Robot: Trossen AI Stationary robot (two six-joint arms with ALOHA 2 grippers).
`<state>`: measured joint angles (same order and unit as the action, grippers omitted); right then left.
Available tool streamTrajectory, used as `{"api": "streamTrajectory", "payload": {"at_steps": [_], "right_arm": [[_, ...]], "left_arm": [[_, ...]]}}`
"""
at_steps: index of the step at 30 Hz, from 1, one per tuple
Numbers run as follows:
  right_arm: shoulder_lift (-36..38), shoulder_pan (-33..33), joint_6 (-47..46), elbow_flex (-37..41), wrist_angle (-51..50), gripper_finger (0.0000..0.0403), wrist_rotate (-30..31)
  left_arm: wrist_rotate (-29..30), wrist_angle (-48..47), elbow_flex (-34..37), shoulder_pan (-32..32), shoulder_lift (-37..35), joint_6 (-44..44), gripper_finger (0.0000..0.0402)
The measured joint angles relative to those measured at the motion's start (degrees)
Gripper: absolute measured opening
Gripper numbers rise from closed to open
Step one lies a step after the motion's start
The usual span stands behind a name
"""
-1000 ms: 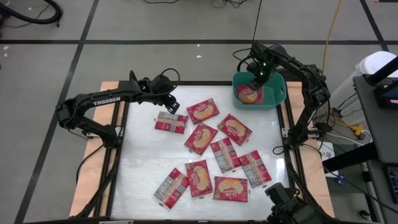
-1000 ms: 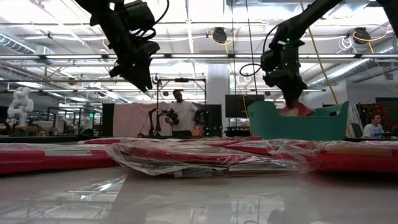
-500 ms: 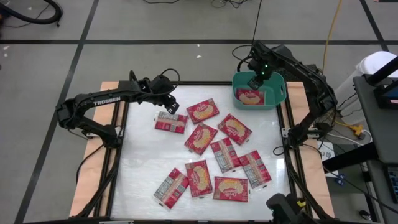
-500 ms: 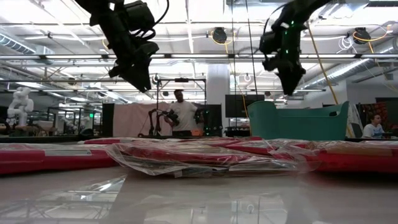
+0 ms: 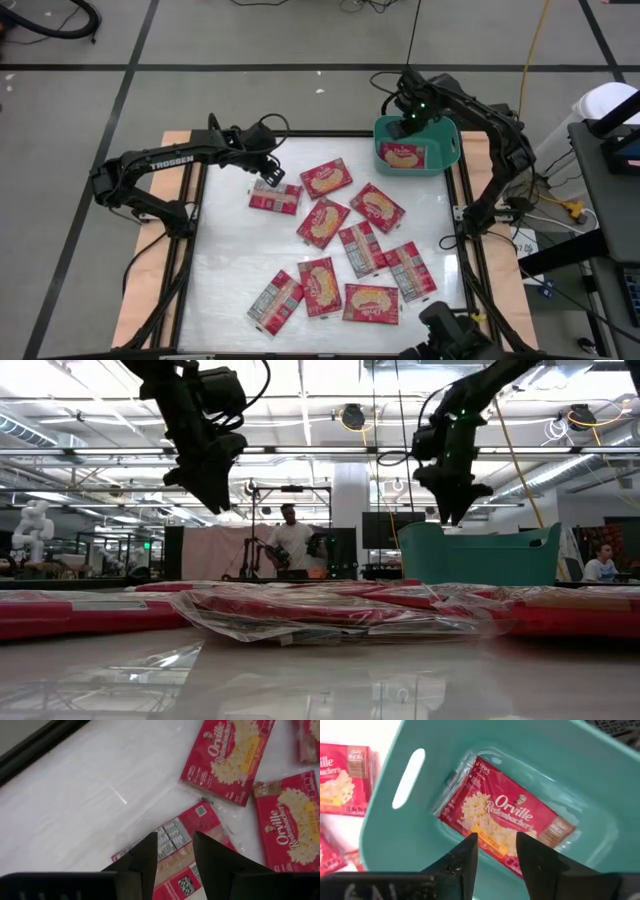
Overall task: Sort popcorn bags into baskets
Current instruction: Put the red popcorn bag into the green bin
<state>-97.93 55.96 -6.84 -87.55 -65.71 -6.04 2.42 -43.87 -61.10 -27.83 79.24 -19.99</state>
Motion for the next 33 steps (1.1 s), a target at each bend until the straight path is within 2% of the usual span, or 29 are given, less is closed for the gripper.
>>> {"api": "streamTrajectory", "payload": {"at_steps": [5, 11, 17, 29, 33], "right_arm": [[-0.4, 0.0, -3.1, 7.0, 5.9, 0.0103, 0.0], [-0.5, -0.1, -1.7, 16.8, 12.2, 0.0081, 0.0], [-0.5, -0.1, -1.1, 23.2, 17.3, 0.0062, 0.0], [-0.4, 0.7, 0.5, 25.3, 20.3, 0.0035, 7.8], [-0.4, 1.6, 0.4, 25.3, 21.1, 0.0033, 7.9]], "left_arm": [[0.0, -0.5, 0.0, 1.0, 0.0, 0.0, 0.0127], [0.0, -0.4, 0.0, 1.7, 0.0, -1.1, 0.0127], [0.0, 0.5, 0.0, 1.6, 0.0, -0.8, 0.0127], [0.1, 0.6, 0.0, -0.8, 0.0, 1.5, 0.0127], [0.1, 0.6, 0.0, -1.2, 0.0, 2.0, 0.0127]]}}
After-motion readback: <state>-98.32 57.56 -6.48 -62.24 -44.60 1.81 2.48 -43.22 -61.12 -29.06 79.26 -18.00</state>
